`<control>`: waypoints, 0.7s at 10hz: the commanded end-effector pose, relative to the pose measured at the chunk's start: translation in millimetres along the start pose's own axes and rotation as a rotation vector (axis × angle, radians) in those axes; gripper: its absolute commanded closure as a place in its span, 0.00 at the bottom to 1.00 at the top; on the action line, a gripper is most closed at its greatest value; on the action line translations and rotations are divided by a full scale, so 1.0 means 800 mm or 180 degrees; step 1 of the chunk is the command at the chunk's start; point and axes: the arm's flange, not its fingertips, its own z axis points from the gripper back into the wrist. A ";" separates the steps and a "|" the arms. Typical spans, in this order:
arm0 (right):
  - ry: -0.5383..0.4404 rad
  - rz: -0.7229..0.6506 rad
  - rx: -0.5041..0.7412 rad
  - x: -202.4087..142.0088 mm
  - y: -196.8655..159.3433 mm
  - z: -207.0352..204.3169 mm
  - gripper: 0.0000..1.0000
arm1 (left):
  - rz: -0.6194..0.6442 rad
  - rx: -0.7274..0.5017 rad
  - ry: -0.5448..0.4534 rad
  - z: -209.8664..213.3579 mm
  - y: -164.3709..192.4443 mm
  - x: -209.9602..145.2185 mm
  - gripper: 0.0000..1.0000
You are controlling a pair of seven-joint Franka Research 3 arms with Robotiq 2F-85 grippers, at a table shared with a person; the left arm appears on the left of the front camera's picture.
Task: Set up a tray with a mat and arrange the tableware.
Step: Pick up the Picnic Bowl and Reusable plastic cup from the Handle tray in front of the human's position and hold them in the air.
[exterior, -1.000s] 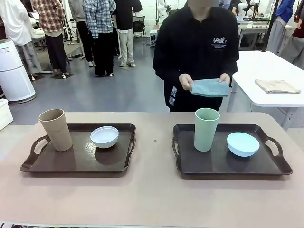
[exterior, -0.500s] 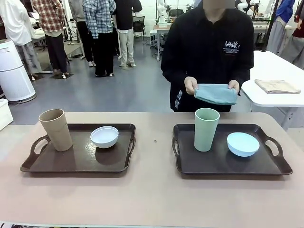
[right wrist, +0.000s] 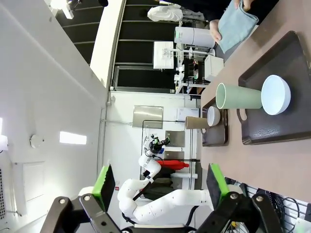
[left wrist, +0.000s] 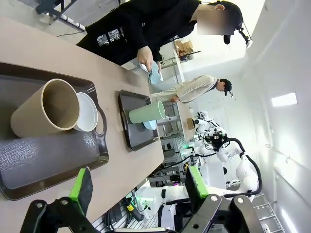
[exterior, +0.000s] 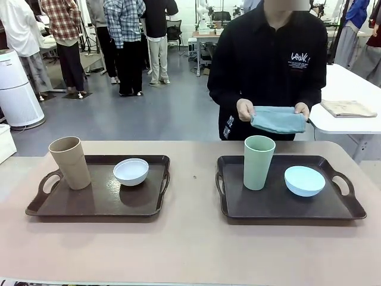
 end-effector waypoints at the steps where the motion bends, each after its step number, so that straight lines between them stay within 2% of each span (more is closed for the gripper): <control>1: -0.0005 0.0014 0.0086 -0.001 0.002 0.003 0.00 | -0.0069 -0.0075 -0.0054 -0.002 0.002 -0.002 0.00; 7: -0.0005 0.0014 0.0086 -0.001 0.002 0.003 0.00 | -0.0069 -0.0075 -0.0054 -0.002 0.002 -0.002 0.00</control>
